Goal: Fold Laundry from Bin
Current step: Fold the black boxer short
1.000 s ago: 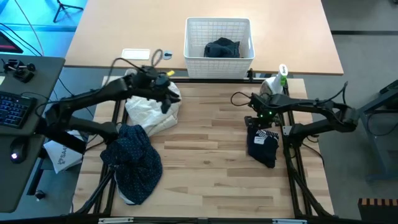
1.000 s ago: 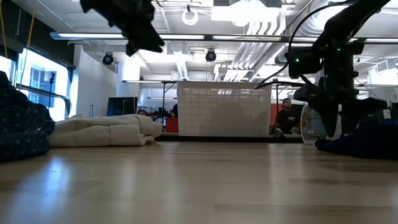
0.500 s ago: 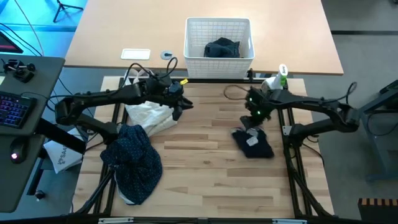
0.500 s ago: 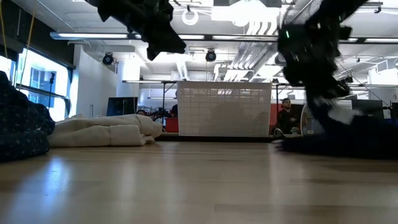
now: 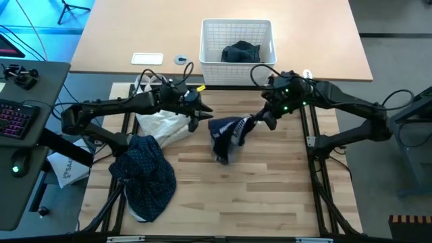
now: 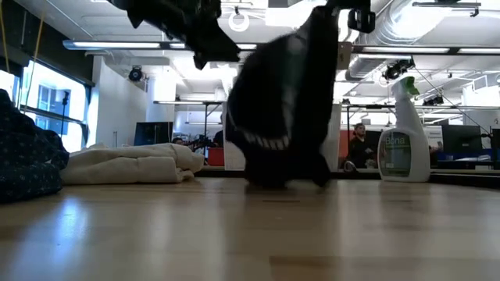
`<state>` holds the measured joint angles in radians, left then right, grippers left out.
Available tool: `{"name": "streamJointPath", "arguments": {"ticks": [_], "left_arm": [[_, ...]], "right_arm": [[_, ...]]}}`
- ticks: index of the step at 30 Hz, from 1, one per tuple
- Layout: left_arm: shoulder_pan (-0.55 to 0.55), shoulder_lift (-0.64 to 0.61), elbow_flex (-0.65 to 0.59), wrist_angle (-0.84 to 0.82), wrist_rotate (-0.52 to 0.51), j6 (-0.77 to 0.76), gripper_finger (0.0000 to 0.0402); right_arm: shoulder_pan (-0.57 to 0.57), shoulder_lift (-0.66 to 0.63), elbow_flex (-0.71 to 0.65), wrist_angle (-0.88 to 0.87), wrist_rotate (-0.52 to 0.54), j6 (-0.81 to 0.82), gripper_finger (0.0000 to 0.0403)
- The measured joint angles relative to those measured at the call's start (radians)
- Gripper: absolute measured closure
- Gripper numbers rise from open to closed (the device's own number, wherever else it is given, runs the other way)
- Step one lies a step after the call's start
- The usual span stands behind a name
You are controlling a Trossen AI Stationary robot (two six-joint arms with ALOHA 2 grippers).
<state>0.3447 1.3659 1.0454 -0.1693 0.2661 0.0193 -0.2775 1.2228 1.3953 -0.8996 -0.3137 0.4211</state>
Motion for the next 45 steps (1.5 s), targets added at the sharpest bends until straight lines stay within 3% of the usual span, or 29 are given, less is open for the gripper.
{"name": "streamJointPath", "arguments": {"ticks": [5,9,17,20,25,29,32,35,38,42,45], "left_arm": [[0.004,0.058,0.0,0.024,0.0,-0.066,0.0228],[0.008,0.094,0.0,0.152,0.048,-0.112,0.0195],[-0.021,0.117,0.018,0.403,0.05,-0.072,0.0185],[-0.022,0.076,0.083,0.345,0.013,-0.052,0.019],[-0.018,0.001,0.205,0.136,-0.102,0.088,0.0194],[-0.016,-0.041,0.266,-0.018,-0.208,0.195,0.0194],[-0.007,-0.056,0.275,-0.12,-0.225,0.226,0.0194],[-0.002,-0.054,0.274,-0.24,-0.226,0.226,0.0195],[-0.002,-0.04,0.274,-0.356,-0.213,0.227,0.0195],[-0.008,-0.018,0.242,-0.42,-0.096,0.227,0.0195],[-0.022,-0.002,0.199,-0.408,-0.005,0.227,0.0195]], "right_arm": [[0.027,0.001,0.003,0.061,0.25,0.099,0.0402],[0.04,0.001,0.003,0.119,0.415,0.185,0.0402],[0.07,0.004,0.056,0.348,0.515,0.151,0.0402],[0.102,0.011,0.152,0.355,0.596,0.096,0.0403],[0.165,0.04,0.347,0.351,0.848,0.005,0.0403],[0.189,0.063,0.426,0.083,1.004,0.029,0.0403],[0.201,0.08,0.376,-0.215,0.961,0.183,0.0403],[0.253,0.087,0.165,-0.446,0.835,0.371,0.0401],[0.319,0.094,-0.105,-0.429,0.615,0.433,0.0381],[0.353,0.091,-0.348,-0.293,0.295,0.454,0.0308],[0.385,0.075,-0.417,-0.26,0.233,0.42,0.0246]]}}
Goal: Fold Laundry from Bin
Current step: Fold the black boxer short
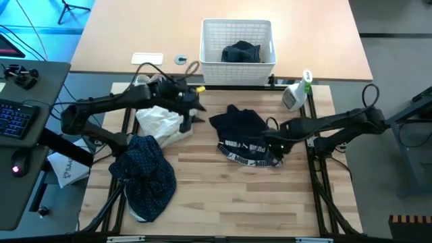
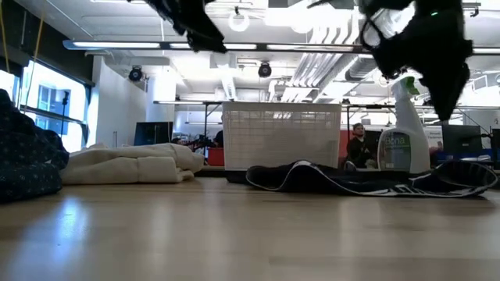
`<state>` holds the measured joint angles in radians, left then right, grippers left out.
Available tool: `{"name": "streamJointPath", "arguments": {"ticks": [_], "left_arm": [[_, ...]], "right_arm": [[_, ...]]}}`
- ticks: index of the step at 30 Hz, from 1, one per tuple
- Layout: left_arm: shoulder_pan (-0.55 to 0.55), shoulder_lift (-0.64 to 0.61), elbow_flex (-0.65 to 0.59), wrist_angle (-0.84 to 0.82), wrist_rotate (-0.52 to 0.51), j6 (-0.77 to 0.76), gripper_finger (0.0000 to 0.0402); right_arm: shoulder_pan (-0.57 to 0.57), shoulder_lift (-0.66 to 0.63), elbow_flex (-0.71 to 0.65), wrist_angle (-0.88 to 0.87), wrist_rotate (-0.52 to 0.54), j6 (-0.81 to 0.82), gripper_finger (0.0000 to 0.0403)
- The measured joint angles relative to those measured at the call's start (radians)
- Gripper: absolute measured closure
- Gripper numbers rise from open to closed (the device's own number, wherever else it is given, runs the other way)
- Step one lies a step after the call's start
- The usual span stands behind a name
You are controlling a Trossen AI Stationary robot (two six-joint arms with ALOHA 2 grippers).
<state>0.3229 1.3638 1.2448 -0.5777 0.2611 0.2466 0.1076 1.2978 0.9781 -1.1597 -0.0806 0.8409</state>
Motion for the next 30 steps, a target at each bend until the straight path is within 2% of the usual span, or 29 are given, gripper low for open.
{"name": "streamJointPath", "arguments": {"ticks": [3,6,9,12,15,18,22,25,27,30], "left_arm": [[-0.025,0.03,-0.06,0.004,0.019,0.01,0.0195],[-0.07,0.072,-0.115,0.008,0.018,0.016,0.0195],[-0.12,0.142,-0.131,0.044,-0.02,-0.131,0.0195],[-0.155,0.24,-0.136,0.094,-0.072,-0.351,0.0195],[-0.181,0.345,-0.135,0.208,-0.077,-0.562,0.0195],[-0.211,0.443,-0.135,0.274,-0.124,-0.704,0.0198],[-0.24,0.527,-0.136,0.3,-0.287,-0.883,0.0213],[-0.257,0.57,-0.135,0.357,-0.355,-0.927,0.0236],[-0.27,0.587,-0.132,0.446,-0.353,-0.926,0.026],[-0.282,0.601,-0.133,0.457,-0.367,-0.927,0.0319]], "right_arm": [[0.068,-0.034,-0.041,0.032,0.083,-0.017,0.0199],[0.138,-0.09,-0.112,0.105,0.15,-0.025,0.0171],[0.179,-0.143,-0.22,0.174,0.17,0.061,0.0164],[0.206,-0.217,-0.341,0.288,0.186,0.179,0.0171],[0.22,-0.288,-0.425,0.3,0.176,0.352,0.0186],[0.237,-0.366,-0.437,0.305,0.174,0.447,0.0203],[0.25,-0.45,-0.405,0.277,0.178,0.497,0.022],[0.263,-0.476,-0.403,0.232,0.203,0.535,0.0231],[0.281,-0.474,-0.403,0.209,0.207,0.548,0.0239],[0.309,-0.452,-0.414,0.203,0.231,0.547,0.0251]]}}
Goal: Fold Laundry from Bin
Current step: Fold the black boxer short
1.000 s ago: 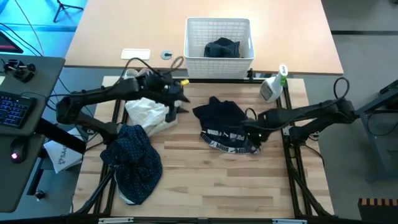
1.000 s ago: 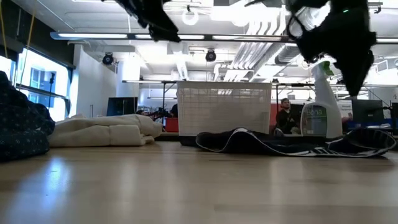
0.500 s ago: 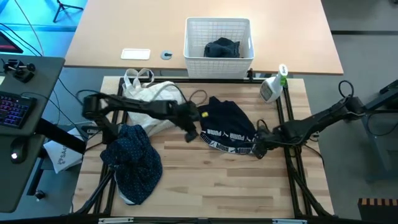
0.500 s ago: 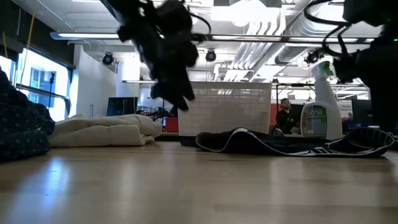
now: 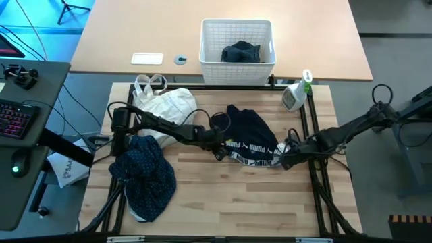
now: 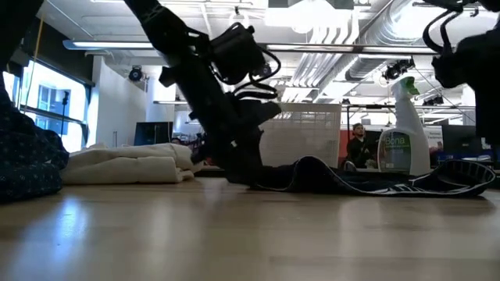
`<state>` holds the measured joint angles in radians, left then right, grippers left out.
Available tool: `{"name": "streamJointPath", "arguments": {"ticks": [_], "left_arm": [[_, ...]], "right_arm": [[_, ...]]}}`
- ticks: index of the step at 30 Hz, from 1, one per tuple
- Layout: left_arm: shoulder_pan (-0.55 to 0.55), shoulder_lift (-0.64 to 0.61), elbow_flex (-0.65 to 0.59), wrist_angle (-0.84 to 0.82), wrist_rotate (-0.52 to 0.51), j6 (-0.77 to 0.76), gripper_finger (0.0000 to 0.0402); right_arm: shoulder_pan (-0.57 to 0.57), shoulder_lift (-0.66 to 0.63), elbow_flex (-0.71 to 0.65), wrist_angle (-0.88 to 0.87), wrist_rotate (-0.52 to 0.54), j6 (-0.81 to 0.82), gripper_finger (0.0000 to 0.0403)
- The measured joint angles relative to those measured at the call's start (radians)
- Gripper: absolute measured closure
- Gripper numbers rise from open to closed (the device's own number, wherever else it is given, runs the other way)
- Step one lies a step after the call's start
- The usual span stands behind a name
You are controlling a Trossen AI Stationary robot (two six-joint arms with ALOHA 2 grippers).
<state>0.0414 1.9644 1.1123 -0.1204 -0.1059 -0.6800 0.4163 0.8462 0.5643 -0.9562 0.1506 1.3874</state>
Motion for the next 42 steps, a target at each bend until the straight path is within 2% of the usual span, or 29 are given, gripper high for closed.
{"name": "streamJointPath", "arguments": {"ticks": [3,6,9,11,14,16,22,25,28,31,33,38,42], "left_arm": [[-0.004,-0.018,0.027,-0.069,0.003,-0.022,0.0386],[-0.018,-0.056,0.087,-0.151,-0.012,-0.015,0.039],[-0.029,-0.099,0.164,-0.291,-0.022,0.034,0.0399],[-0.036,-0.118,0.224,-0.412,-0.05,0.049,0.0399],[-0.044,-0.15,0.328,-0.577,-0.073,0.065,0.0401],[-0.047,-0.167,0.399,-0.696,-0.076,0.089,0.0401],[-0.056,-0.183,0.665,-0.999,-0.075,0.159,0.0401],[-0.058,-0.184,0.806,-1.09,-0.04,0.192,0.0401],[-0.058,-0.185,0.892,-1.118,-0.055,0.224,0.0401],[-0.057,-0.183,0.943,-1.143,-0.094,0.25,0.0401],[-0.05,-0.184,0.953,-1.145,-0.122,0.263,0.0401],[-0.005,-0.182,0.956,-1.116,-0.174,0.264,0.0401],[0.046,-0.182,0.956,-0.954,-0.126,0.282,0.0401]], "right_arm": [[0.019,0.017,-0.068,0.128,-0.003,-0.002,0.0261],[0.038,0.042,-0.145,0.266,0.009,-0.002,0.0267],[0.038,0.071,-0.182,0.259,0.094,0.03,0.028],[0.032,0.084,-0.18,0.221,0.144,0.032,0.0301],[0.025,0.083,-0.147,0.155,0.186,0.003,0.0359],[0.022,0.081,-0.1,0.118,0.201,-0.04,0.039],[0.035,0.078,0.209,-0.133,0.266,-0.129,0.0401],[0.038,0.077,0.383,-0.157,0.268,-0.241,0.0397],[0.041,0.077,0.477,-0.111,0.265,-0.36,0.0396],[0.045,0.09,0.466,-0.022,0.258,-0.449,0.0383],[0.045,0.11,0.417,0.083,0.221,-0.469,0.0358],[0.045,0.218,0.236,0.482,0.204,-0.472,0.0255],[0.045,0.324,0.169,0.738,0.191,-0.5,0.0188]]}}
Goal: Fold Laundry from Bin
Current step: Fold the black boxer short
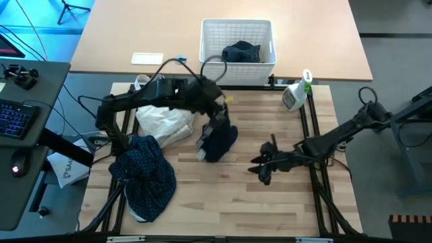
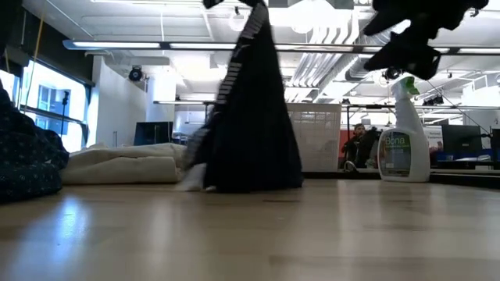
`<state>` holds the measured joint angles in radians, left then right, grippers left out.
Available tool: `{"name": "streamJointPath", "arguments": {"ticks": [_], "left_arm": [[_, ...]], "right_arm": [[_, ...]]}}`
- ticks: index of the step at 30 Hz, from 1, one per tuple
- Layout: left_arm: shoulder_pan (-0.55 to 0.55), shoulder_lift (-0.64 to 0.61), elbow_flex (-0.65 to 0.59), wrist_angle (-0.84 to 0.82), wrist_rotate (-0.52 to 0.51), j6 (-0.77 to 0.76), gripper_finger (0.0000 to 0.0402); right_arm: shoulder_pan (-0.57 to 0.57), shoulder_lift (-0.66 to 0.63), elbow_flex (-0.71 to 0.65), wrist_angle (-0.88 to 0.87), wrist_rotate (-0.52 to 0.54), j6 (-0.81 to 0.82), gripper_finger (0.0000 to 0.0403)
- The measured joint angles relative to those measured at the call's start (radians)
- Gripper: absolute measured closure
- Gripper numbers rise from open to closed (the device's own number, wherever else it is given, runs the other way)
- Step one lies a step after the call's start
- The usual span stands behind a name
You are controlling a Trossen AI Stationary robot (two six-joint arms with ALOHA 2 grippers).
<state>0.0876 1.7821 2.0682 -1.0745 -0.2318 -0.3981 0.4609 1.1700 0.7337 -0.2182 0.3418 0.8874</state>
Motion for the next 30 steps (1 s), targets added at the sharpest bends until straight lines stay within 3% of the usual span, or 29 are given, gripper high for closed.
{"name": "streamJointPath", "arguments": {"ticks": [4,9,12,16,20,26,30], "left_arm": [[0.009,-0.007,0.048,0.123,0.081,0.016,0.0401],[-0.022,-0.016,0.182,0.359,0.222,0.002,0.0401],[-0.045,-0.016,0.243,0.431,0.177,0.046,0.0401],[-0.045,-0.016,0.28,0.34,-0.013,0.134,0.0401],[-0.005,-0.002,0.252,0.201,-0.126,0.14,0.0401],[0.044,0.019,0.138,0.134,-0.074,0.132,0.0401],[0.026,0.018,0.126,0.092,0.097,0.032,0.0401]], "right_arm": [[0.002,0.036,0.07,-0.05,0.007,0.041,0.0169],[0.039,0.004,0.264,-0.308,0.138,0.048,0.0181],[0.055,-0.017,0.402,-0.495,0.224,0.046,0.0195],[0.033,-0.024,0.551,-0.683,0.304,0.048,0.0212],[-0.052,-0.025,0.608,-0.837,0.286,0.1,0.0225],[-0.14,-0.025,0.608,-1.033,0.251,0.175,0.023],[-0.14,-0.028,0.608,-1.049,0.174,0.085,0.0231]]}}
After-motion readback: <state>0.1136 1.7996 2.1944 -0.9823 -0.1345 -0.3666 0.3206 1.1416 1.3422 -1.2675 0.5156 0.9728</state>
